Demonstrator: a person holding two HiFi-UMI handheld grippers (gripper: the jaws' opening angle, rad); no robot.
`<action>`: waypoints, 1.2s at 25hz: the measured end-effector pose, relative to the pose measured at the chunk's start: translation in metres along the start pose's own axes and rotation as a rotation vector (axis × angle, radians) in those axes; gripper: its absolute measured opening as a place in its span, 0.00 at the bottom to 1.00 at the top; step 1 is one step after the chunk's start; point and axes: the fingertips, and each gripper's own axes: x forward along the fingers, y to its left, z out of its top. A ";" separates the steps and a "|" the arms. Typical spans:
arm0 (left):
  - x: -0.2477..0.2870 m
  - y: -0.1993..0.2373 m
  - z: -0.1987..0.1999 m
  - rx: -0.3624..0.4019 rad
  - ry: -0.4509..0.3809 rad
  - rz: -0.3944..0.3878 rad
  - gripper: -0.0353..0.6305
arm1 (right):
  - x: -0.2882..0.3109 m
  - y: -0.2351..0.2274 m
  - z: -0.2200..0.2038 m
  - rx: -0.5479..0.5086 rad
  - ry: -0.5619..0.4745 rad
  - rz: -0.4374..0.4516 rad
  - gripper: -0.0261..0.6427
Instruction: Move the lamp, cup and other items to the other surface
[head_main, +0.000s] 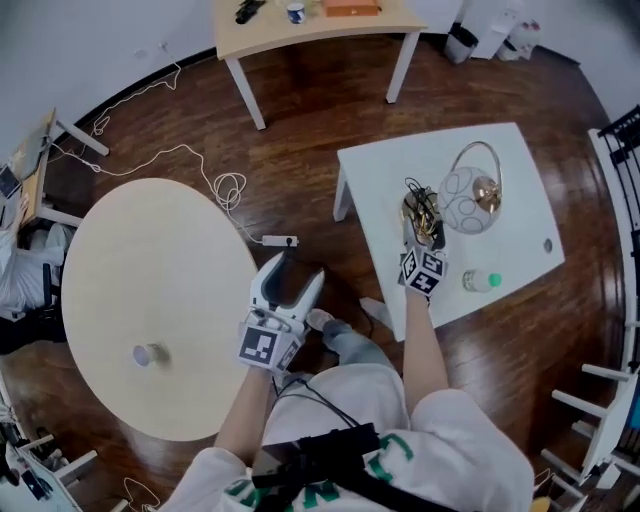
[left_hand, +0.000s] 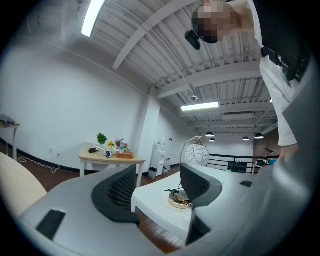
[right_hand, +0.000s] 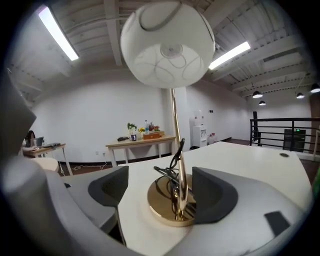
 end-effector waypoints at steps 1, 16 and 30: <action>-0.011 0.006 0.003 0.016 -0.013 0.024 0.46 | -0.010 0.009 0.000 0.002 -0.001 0.016 0.68; -0.283 0.098 0.046 -0.001 -0.165 0.643 0.46 | -0.194 0.435 0.013 -0.225 -0.044 1.034 0.63; -0.545 0.092 0.050 -0.001 -0.277 1.173 0.46 | -0.448 0.669 0.015 -0.259 -0.060 1.741 0.63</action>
